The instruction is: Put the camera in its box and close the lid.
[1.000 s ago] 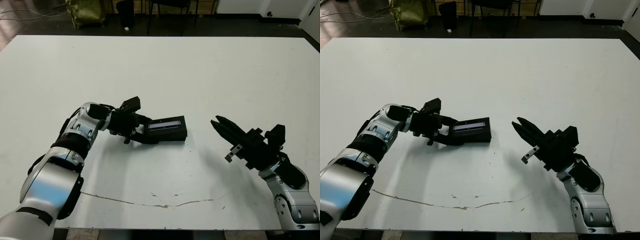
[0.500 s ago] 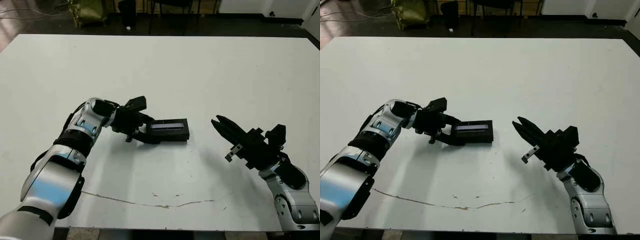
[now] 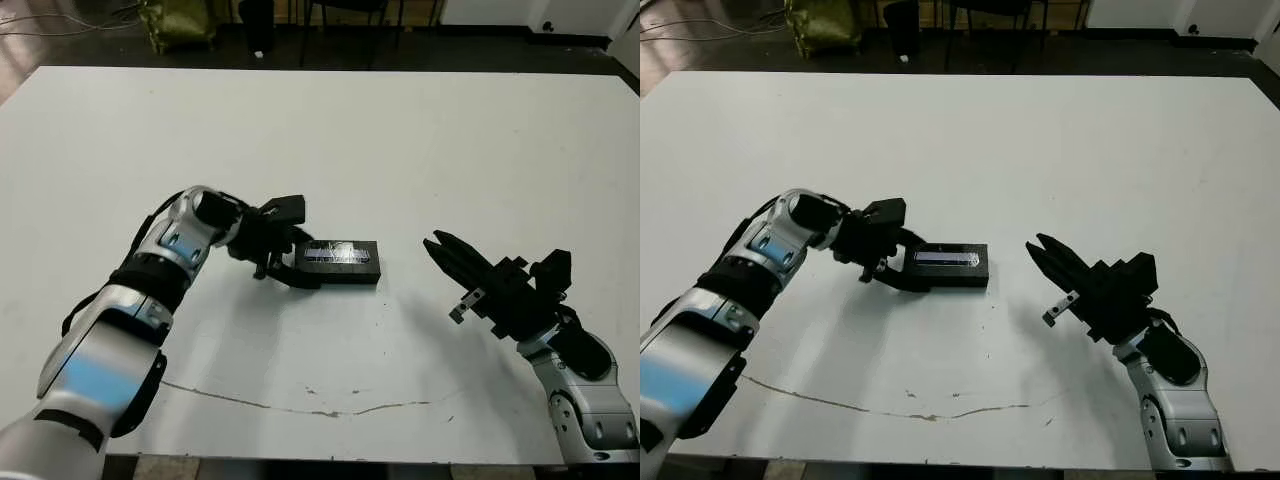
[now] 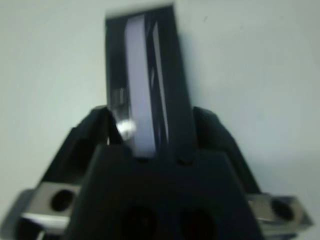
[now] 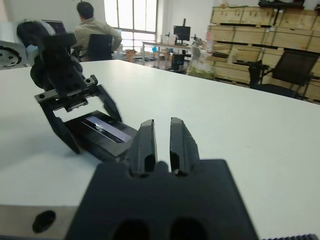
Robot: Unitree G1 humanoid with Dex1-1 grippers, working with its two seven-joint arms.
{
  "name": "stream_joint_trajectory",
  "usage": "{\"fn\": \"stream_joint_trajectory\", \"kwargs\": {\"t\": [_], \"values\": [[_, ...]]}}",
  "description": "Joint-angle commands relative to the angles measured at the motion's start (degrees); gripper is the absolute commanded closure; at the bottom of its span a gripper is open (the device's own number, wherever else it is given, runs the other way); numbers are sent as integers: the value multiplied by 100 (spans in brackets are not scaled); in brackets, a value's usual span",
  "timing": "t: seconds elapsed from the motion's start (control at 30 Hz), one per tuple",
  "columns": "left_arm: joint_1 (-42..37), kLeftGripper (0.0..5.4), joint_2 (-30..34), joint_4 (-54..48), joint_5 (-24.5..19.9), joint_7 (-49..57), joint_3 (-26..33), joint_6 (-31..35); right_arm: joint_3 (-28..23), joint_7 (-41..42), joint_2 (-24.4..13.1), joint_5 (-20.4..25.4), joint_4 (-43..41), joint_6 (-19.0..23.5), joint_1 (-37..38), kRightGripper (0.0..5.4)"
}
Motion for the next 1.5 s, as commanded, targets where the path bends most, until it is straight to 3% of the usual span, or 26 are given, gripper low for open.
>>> {"fn": "stream_joint_trajectory", "kwargs": {"t": [0.03, 0.17, 0.37, 0.6, 0.9, 1.33, 1.5], "values": [[-5, 102, 79, 108, 168, -23, -145, -61, 5, 46, -19, 16, 47, 14, 67, 540], [57, 6, 138, 156, 226, 115, -158, -310, -5, 117, -10, 119, 92, 73, 48, 540], [166, 3, 190, 231, 232, 317, -118, -681, -9, 171, 4, 132, 202, -13, 28, 540], [252, 3, 245, 85, 174, 482, -31, -592, -27, 277, 34, 264, 250, 39, 14, 540], [569, 3, 466, -812, -445, 440, 455, -420, -14, 150, 19, 82, 191, -47, 51, 540], [724, 3, 1234, -1846, -1613, -939, 811, 111, -10, 76, 14, 36, 75, 84, 70, 540], [1336, 3, 1102, -2496, -2058, -99, 1270, 782, 15, 36, 22, -13, 48, 85, 76, 540]]}}
